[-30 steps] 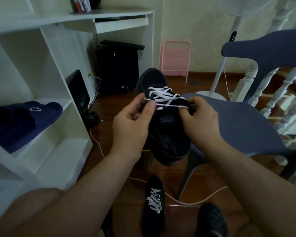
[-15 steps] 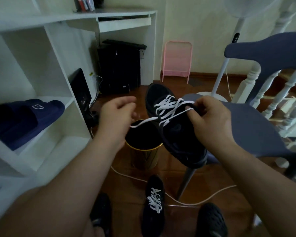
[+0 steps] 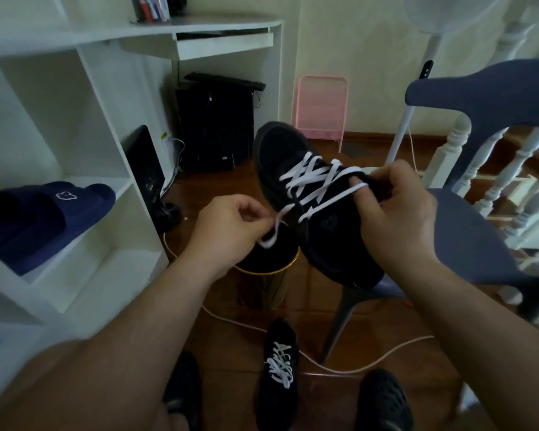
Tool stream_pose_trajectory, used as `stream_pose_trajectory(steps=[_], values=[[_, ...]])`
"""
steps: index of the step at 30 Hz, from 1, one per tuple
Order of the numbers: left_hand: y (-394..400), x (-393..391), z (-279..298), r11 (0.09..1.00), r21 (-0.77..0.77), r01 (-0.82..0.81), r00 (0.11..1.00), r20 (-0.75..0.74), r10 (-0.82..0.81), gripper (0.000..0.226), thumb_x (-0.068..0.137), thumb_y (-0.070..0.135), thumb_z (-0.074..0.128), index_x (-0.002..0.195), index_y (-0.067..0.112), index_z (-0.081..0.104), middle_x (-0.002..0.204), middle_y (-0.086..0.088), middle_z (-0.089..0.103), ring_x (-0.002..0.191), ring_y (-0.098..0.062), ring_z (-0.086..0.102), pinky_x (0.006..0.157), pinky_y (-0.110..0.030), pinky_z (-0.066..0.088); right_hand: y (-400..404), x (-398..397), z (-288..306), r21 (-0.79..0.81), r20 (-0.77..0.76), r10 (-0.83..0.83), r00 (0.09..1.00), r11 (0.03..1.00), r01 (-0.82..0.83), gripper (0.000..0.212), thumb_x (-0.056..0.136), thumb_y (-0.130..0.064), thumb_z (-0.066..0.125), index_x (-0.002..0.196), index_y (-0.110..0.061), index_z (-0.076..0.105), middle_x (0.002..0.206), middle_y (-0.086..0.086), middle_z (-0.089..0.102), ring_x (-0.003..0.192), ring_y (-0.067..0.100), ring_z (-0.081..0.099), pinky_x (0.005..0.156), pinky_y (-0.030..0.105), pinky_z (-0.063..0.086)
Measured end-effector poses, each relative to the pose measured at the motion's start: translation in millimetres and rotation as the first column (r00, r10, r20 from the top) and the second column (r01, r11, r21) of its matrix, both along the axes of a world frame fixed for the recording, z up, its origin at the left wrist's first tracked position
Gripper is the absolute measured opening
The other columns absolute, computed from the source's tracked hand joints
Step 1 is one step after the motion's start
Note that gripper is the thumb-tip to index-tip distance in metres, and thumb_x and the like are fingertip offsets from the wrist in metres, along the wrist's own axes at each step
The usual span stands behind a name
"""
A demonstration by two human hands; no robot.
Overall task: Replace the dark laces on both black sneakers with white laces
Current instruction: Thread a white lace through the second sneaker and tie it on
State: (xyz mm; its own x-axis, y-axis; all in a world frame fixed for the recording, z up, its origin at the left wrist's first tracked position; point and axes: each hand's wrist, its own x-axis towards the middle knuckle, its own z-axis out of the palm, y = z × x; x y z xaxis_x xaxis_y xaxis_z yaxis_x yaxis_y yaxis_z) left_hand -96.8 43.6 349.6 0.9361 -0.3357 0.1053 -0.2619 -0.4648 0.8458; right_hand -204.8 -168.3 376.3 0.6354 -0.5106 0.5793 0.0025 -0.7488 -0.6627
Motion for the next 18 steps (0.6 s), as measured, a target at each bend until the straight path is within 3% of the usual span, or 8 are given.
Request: stream_pose_trajectory(steps=[2, 5, 7, 10, 13, 18], values=[[13, 9, 1, 0.988, 0.143, -0.052, 0.998, 0.043, 0.046, 0.01, 0.087, 0.028, 0.083, 0.081, 0.029, 0.076, 0.072, 0.008, 0.07, 0.072, -0.012, 0.068, 0.059, -0.025, 0.048, -7, -2, 5, 0.015, 0.043, -0.024, 0.999, 1.0, 0.023, 0.015, 0.1, -0.038, 0.064, 0.096, -0.03, 0.052, 0.083, -0.02, 0.057, 0.078, -0.009, 0.057, 0.061, 0.006, 0.039], [12, 11, 0, 0.989, -0.128, -0.08, 0.996, -0.04, 0.075, 0.005, 0.094, 0.032, 0.079, 0.089, 0.03, 0.078, 0.076, 0.005, 0.072, 0.071, -0.018, 0.073, 0.06, -0.028, 0.054, -9, -3, 9, -0.043, 0.075, -0.02, 0.997, 0.999, 0.023, 0.017, 0.1, -0.037, 0.064, 0.095, -0.027, 0.051, 0.081, -0.019, 0.055, 0.076, -0.003, 0.056, 0.061, 0.015, 0.039], [2, 3, 2, 0.959, -0.278, -0.053, 0.998, 0.009, 0.057, 0.009, 0.098, 0.04, 0.073, 0.099, 0.033, 0.078, 0.084, 0.008, 0.076, 0.077, -0.013, 0.074, 0.072, -0.036, 0.06, -7, -3, 9, -0.055, 0.073, -0.007, 0.997, 0.998, 0.011, 0.018, 0.1, -0.038, 0.065, 0.093, -0.027, 0.052, 0.08, -0.018, 0.055, 0.075, 0.0, 0.056, 0.06, 0.019, 0.041], [-10, -11, 1, 0.949, -0.305, 0.076, 0.993, 0.106, -0.045, 0.012, 0.097, 0.045, 0.072, 0.105, 0.037, 0.077, 0.096, 0.015, 0.077, 0.092, -0.007, 0.073, 0.084, -0.036, 0.059, 0, -2, 6, -0.076, 0.063, 0.034, 0.997, 0.997, -0.029, 0.017, 0.099, -0.037, 0.066, 0.092, -0.026, 0.054, 0.082, -0.016, 0.058, 0.078, 0.005, 0.059, 0.064, 0.026, 0.05], [-17, -15, -4, 0.973, -0.219, 0.073, 0.994, 0.094, -0.054, 0.008, 0.093, 0.041, 0.078, 0.098, 0.036, 0.076, 0.085, 0.013, 0.075, 0.081, 0.0, 0.07, 0.073, -0.027, 0.054, 6, -2, 3, -0.063, 0.073, 0.073, 0.995, 0.996, -0.069, 0.016, 0.099, -0.034, 0.067, 0.091, -0.025, 0.056, 0.088, -0.008, 0.065, 0.082, 0.01, 0.063, 0.069, 0.036, 0.056], [-20, -13, -4, 0.975, -0.211, 0.072, 0.997, -0.004, -0.074, 0.006, 0.092, 0.035, 0.08, 0.09, 0.031, 0.076, 0.086, 0.006, 0.073, 0.081, -0.007, 0.07, 0.072, -0.028, 0.054, 4, -2, -1, -0.082, 0.021, 0.046, 0.999, 0.996, -0.044, 0.02, 0.098, -0.036, 0.067, 0.087, -0.03, 0.052, 0.079, -0.016, 0.057, 0.08, 0.001, 0.059, 0.063, 0.02, 0.046]])
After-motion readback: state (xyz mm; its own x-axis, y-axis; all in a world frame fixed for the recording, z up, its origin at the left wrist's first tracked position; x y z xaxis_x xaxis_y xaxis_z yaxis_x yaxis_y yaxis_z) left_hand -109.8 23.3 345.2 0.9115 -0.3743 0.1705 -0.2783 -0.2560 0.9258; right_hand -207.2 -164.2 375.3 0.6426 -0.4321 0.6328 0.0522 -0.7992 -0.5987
